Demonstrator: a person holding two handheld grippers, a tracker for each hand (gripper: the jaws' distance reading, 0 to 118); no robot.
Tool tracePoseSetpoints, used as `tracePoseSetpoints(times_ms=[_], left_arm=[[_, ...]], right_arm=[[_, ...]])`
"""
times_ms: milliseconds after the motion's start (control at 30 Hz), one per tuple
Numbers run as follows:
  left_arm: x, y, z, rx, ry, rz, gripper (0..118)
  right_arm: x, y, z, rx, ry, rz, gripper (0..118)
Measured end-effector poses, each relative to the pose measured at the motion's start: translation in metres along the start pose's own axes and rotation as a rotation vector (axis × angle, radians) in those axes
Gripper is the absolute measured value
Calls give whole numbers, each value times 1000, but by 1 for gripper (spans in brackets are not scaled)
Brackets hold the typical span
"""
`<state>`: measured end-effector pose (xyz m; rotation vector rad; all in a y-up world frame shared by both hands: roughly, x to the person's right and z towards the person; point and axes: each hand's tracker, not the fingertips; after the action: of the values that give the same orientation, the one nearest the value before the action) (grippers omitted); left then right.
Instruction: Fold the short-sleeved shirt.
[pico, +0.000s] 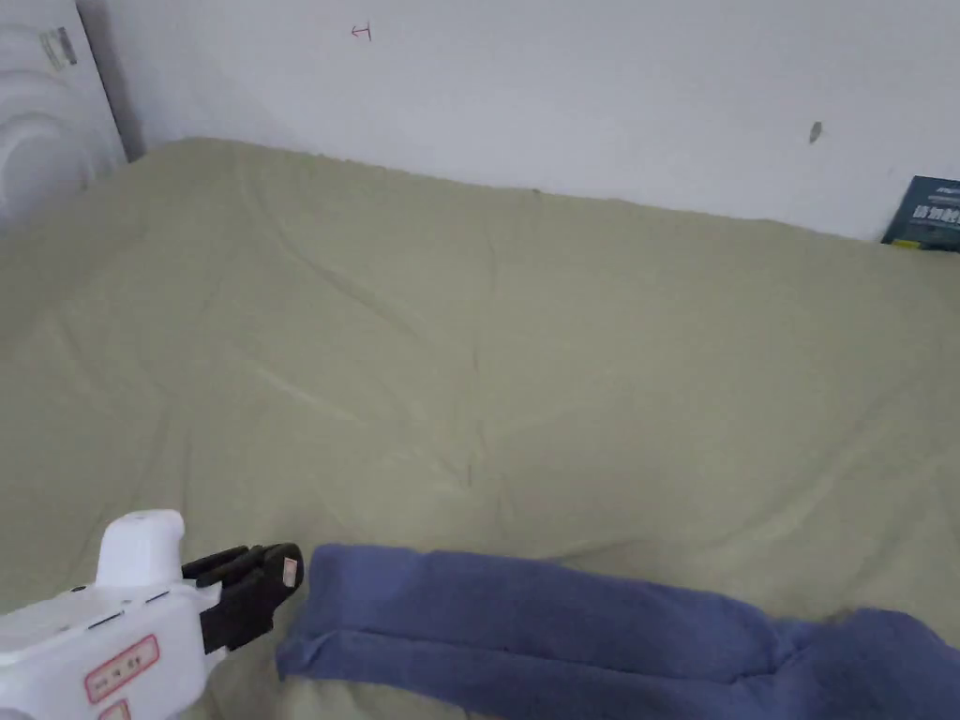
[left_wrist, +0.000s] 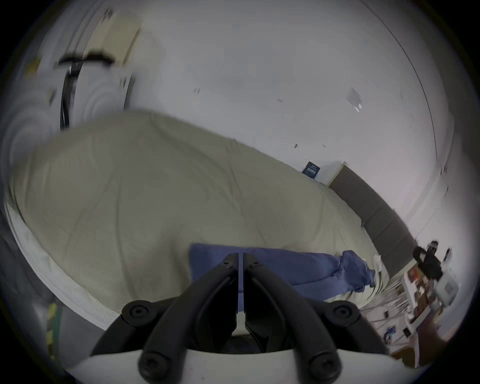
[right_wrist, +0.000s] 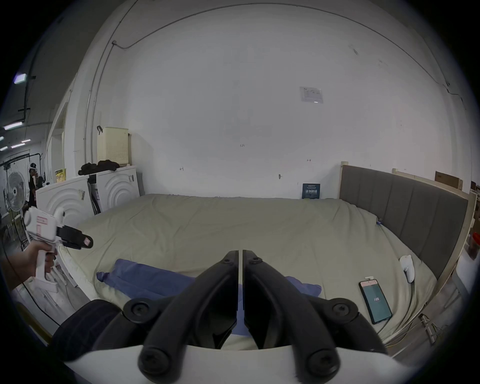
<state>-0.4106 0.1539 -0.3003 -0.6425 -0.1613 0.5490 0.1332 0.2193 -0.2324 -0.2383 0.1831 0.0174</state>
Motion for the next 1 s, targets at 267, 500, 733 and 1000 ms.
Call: tracePoseSetpoints(times_ms=[267,500,733,1000], left_arm=[[-83,14,-58,-225,-213,162,116],[-154,-18,-142,-270,-636,553,116],[-108,-17,-174,-393,-361,395,6],[-60,26,-127,-317,5,245,6]], right_arm=[[-17,-4,-23,-77,-15,-13,5],[-32,3,-48,-116,5,-10,5],[-47,6,-62,-129,43,-26,5],[-44,7,-50,-114,56,-22,5]])
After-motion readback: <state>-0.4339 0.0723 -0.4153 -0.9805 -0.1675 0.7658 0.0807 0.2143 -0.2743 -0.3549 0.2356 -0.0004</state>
